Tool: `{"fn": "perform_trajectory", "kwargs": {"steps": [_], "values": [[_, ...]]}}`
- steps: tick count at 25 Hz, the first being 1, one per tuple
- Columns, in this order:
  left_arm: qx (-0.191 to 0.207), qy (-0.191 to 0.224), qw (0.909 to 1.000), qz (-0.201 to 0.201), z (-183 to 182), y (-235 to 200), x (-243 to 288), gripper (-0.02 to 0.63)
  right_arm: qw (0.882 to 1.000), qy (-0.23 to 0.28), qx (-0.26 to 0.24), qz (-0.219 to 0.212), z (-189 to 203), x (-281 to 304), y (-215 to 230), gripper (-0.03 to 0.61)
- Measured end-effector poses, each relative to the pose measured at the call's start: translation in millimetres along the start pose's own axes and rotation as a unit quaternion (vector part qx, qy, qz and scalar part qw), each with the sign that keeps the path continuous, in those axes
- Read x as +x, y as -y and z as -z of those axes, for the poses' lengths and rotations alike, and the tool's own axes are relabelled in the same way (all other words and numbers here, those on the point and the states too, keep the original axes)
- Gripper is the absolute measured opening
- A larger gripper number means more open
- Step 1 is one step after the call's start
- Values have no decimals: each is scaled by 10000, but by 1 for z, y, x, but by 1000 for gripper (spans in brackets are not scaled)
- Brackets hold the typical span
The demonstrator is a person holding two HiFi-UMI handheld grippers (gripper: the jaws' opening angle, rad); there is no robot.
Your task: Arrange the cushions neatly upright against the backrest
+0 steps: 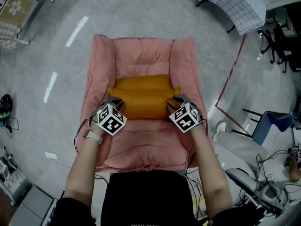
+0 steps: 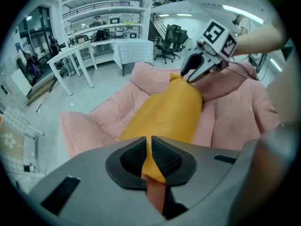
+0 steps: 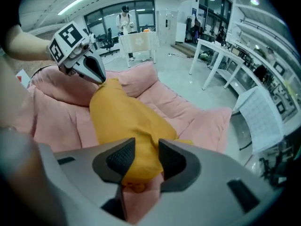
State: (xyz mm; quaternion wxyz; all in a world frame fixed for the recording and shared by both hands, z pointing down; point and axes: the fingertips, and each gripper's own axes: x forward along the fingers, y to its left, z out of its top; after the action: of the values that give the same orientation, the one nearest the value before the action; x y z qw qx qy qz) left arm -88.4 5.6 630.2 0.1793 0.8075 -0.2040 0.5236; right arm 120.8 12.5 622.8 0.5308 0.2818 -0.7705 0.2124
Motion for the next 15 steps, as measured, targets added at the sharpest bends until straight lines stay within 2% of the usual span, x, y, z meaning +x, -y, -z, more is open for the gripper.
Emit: {"fn": "perform_trajectory", "kwargs": {"steps": [3,5,8,11,15], "values": [[238,-310,9991,-151,25,3,7,26,9992,-204,239,-245,11,-4,-11,152],[258,-282,9988,-300,31,1,16,26,9981,-376,372,-325,20,-1,-19,152],[15,-210,9990,-392,31,-4,27,25,9974,-512,486,-140,30,11,-21,152],[-223,-239,9986,-411,33,-11,37,23,9949,-488,879,-5,28,22,-14,152],[-656,-174,9970,-376,36,-16,48,17,9939,-524,965,78,24,35,-11,150]]}}
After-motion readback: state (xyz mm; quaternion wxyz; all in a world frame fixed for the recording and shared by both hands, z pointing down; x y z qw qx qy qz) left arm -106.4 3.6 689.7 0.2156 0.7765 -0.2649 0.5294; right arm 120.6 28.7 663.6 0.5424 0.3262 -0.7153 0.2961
